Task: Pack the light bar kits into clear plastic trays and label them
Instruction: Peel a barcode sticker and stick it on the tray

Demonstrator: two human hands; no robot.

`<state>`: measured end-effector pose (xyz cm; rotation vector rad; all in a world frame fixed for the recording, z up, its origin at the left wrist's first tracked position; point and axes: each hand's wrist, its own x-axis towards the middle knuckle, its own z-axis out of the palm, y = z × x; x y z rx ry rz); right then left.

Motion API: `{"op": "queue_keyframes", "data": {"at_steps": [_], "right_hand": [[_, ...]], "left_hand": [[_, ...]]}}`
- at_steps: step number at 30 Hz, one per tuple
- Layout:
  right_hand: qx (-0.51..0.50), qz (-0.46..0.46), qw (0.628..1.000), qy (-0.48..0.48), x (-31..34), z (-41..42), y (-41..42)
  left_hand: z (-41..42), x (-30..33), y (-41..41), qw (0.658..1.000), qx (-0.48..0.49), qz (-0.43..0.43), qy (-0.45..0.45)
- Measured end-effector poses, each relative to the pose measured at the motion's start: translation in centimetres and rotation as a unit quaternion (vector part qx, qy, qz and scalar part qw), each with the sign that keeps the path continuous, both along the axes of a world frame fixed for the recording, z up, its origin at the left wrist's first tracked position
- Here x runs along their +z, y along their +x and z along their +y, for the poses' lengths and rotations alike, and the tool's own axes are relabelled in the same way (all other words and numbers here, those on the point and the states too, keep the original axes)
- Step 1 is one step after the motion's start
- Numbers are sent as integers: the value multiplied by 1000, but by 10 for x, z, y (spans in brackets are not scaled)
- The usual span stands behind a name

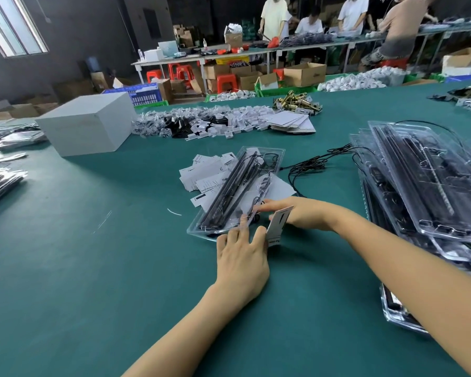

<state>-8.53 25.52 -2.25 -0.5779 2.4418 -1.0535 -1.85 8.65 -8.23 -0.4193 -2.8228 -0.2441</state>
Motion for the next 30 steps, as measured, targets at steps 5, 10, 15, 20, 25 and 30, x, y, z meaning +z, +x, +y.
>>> {"op": "queue_keyframes", "data": {"at_steps": [5,10,15,20,25,30], "right_hand": [[25,-65,990,-119,5,23,14],[-92,-71,974,-193,-4,23,23],[-345,-176,884,-261,-8,16,13],[-387,-271,829,-299,-7,-17,5],[-342,-299,840,-297,-3,-31,-3],[-270,-208,928,-151,-6,-26,-7]], "left_hand": [[0,0,0,1000,0,-6,-14],[-1,1,1,1000,3,-11,-14],[1,3,3,999,1,-27,-35],[-1,4,5,998,-9,-31,-47],[-1,5,8,998,-14,-24,-49],[-1,6,9,998,-14,-15,-53]]}}
